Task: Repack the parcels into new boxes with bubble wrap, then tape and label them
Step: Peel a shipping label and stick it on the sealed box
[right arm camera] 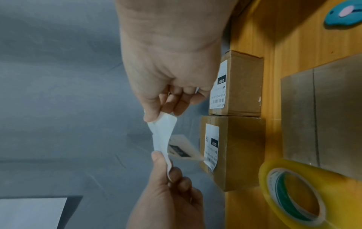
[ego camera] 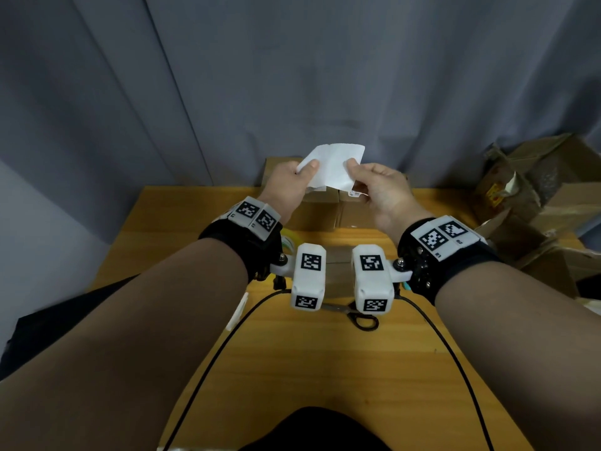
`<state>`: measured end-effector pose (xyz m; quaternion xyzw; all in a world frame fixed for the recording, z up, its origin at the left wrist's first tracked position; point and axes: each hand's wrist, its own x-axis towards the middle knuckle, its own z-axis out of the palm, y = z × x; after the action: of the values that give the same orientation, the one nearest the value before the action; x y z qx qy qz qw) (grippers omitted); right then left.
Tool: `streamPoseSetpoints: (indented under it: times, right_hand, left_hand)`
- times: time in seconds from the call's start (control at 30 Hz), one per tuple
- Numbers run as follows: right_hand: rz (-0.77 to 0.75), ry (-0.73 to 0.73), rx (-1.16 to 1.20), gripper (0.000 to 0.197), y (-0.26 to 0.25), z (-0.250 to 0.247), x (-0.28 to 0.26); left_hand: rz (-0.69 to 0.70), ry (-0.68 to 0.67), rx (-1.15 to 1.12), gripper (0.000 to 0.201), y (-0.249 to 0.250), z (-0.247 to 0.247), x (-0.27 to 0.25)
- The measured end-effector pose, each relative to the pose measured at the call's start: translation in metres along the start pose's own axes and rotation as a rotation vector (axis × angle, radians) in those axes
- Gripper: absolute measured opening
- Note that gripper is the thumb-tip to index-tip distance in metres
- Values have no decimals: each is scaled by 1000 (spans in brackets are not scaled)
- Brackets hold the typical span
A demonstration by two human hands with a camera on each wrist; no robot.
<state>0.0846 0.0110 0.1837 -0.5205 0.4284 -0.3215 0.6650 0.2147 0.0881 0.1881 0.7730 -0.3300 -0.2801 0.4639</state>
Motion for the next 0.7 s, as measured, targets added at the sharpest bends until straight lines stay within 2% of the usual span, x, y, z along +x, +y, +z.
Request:
streamPoseSetpoints:
  times: [0.23,0.4,0.6,0.7]
  right_hand:
    - [59,87,10,17,2,3,-4]
    - [88,186,17,25,3,6,-7]
    - [88,221,25,25,1,5,-10]
    - [92,229,10,28,4,4,-12]
  left_hand:
    - [-57,16,79,38,-8,-5,7]
    - [-41,49,324,49,-12,-8,16]
    - [-10,77,713,40,-15,-13,21]
    - [-23,61,831,37,-20,-15,22]
